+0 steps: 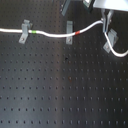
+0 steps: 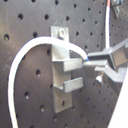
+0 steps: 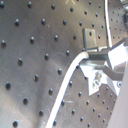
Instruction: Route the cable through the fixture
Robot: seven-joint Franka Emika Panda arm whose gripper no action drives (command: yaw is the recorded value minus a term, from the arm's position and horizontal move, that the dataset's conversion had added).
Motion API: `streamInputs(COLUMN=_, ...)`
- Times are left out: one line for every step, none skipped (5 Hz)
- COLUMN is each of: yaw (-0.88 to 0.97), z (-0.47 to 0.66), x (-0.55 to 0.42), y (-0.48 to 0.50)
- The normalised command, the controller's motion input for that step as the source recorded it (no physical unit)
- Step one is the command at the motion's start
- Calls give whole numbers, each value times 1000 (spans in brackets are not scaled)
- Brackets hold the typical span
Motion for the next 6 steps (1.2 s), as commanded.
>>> streamInputs(yaw=-174, z=-318, x=-180, y=26)
streamInputs(yaw=-514, z=-325, x=-127, y=15)
streamInputs(yaw=-563, z=-285, x=-166, y=5)
streamInputs(yaw=-566, z=-264, x=-163, y=-11)
streamInputs(yaw=-549, z=-335, x=-100, y=-15)
streamInputs(yaw=-280, z=-454, x=132, y=-42)
